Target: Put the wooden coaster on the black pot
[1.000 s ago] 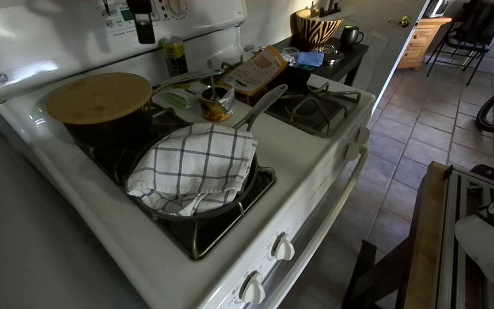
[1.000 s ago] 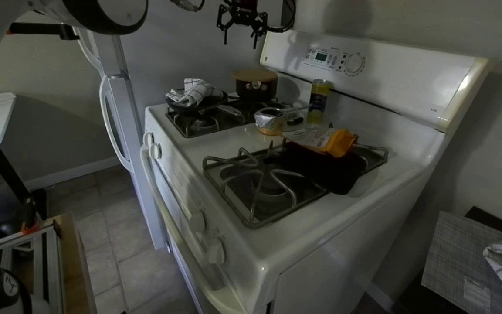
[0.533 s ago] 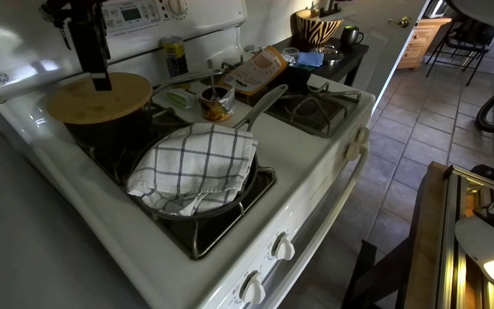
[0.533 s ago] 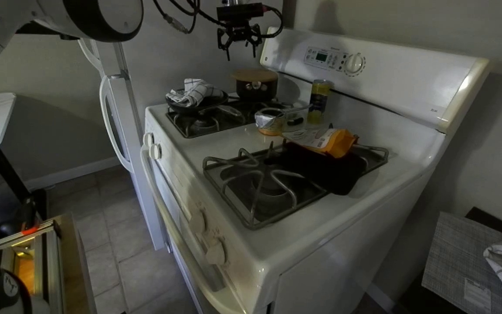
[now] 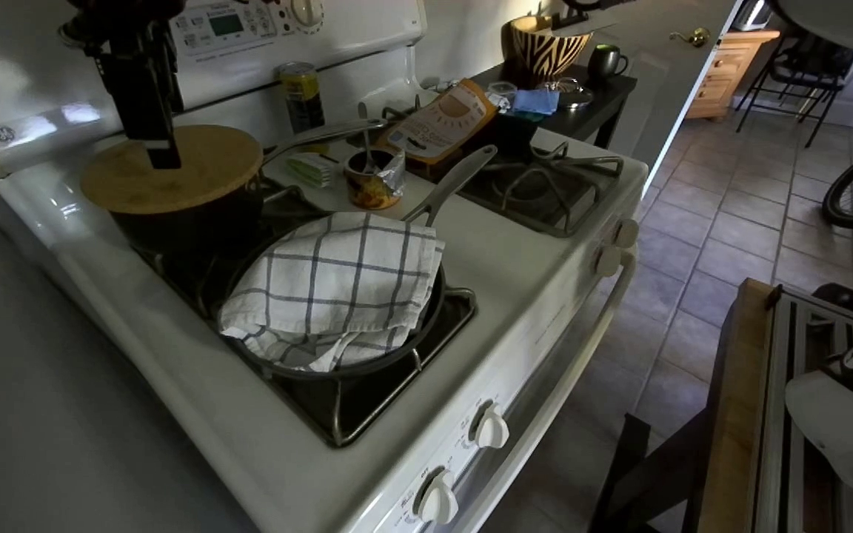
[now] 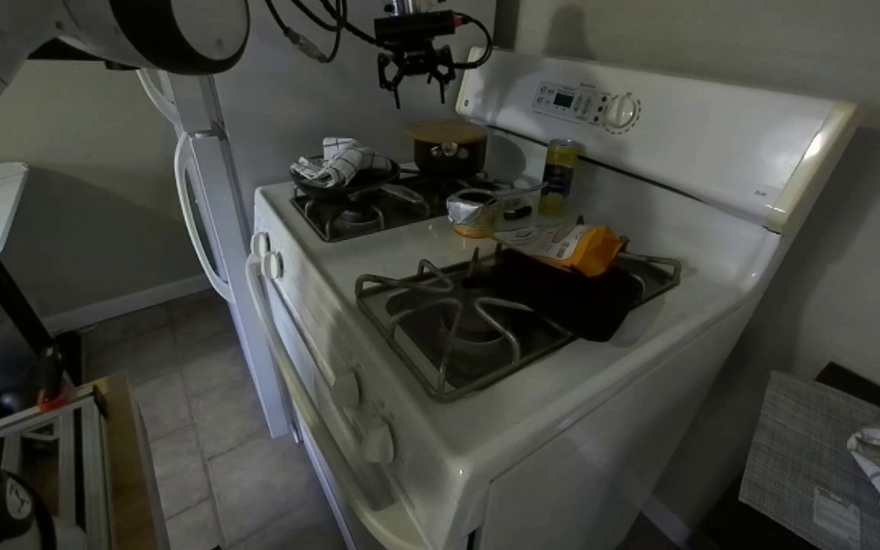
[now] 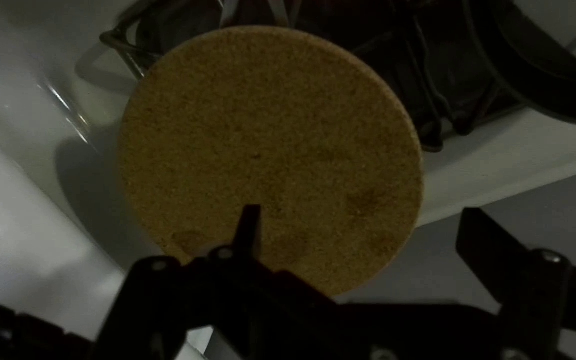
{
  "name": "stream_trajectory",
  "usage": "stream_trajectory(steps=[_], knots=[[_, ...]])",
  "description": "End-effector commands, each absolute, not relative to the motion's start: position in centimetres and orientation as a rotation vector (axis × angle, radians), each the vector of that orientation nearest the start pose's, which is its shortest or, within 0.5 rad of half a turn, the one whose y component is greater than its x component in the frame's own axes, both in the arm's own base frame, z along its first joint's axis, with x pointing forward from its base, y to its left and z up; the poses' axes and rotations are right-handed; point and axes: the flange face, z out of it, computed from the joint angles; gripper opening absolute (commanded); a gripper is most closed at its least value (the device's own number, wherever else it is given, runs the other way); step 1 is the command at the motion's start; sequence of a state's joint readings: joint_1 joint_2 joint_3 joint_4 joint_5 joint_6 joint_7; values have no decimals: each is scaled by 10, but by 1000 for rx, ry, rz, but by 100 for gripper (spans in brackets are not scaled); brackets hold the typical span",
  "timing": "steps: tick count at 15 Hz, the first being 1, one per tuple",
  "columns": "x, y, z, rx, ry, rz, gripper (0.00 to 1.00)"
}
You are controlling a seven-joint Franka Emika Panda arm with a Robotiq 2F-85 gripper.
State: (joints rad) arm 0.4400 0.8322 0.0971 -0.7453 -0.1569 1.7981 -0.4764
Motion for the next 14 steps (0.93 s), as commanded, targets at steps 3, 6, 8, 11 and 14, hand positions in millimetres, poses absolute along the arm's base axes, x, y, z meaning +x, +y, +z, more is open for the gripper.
stream_trajectory(steps=[3,6,8,11,14], knots=[[693,372,477,-2871,-1521,-409,100],[694,374,478,-2934,-1531,-466,100],[694,375,472,-2956,-1546,-463,100],[692,372,462,-2973,-1523,-417,100],[690,368,455,-2975,-1501,-379,100]])
